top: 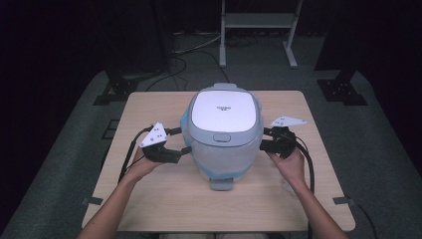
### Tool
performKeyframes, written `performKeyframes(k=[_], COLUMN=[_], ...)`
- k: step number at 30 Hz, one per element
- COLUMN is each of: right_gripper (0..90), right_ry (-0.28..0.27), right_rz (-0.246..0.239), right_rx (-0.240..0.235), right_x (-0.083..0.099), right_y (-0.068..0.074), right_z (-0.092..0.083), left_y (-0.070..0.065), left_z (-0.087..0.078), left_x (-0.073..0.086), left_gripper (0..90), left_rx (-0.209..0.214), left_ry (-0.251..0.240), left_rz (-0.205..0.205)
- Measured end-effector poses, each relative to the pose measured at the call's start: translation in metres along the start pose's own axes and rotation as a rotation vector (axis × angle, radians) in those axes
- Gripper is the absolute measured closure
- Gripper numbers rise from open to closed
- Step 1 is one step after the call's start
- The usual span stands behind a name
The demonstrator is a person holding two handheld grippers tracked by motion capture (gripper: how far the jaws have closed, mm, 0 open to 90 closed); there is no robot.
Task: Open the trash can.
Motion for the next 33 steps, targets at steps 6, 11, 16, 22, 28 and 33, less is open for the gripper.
performKeyframes(k=[6,11,16,22,28,33], right_gripper=[47.2,45.5,38.3,35.5,34.3,34.3], right_ry=[-0.005,-0.003,0.013,0.026,0.04,0.037], right_rz=[0.002,0.01,0.009,-0.017,-0.056,-0.094], right_rx=[-0.008,-0.009,-0.033,-0.062,-0.105,-0.145], right_x=[-0.006,-0.012,-0.011,0.007,0.026,0.029], right_y=[0.003,0.005,0.003,0.006,0.018,0.031], right_z=[0.008,0.015,0.013,-0.002,-0.015,-0.02], left_y=[0.004,0.006,0.001,-0.013,-0.031,-0.04], left_z=[-0.003,-0.006,-0.013,-0.021,-0.021,-0.015], left_x=[0.002,0.005,0.01,0.02,0.022,0.019], left_gripper=[25.1,25.0,24.9,24.3,24.3,24.3], left_rx=[-0.022,-0.028,-0.024,-0.006,0.011,0.035], left_ry=[0.005,0.0,0.008,0.009,0.009,0.009], left_rz=[-0.016,-0.027,-0.021,-0.015,0.022,0.04])
Point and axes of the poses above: each handheld gripper's, and its own axes: z roughly forward along the jaws, x roughly out of its underside, y roughly to its left, the point moved 1 cm from there along z, roughly forward along the jaws, and after that the axes turned 7 degrees about y, right-handed, at the moved point
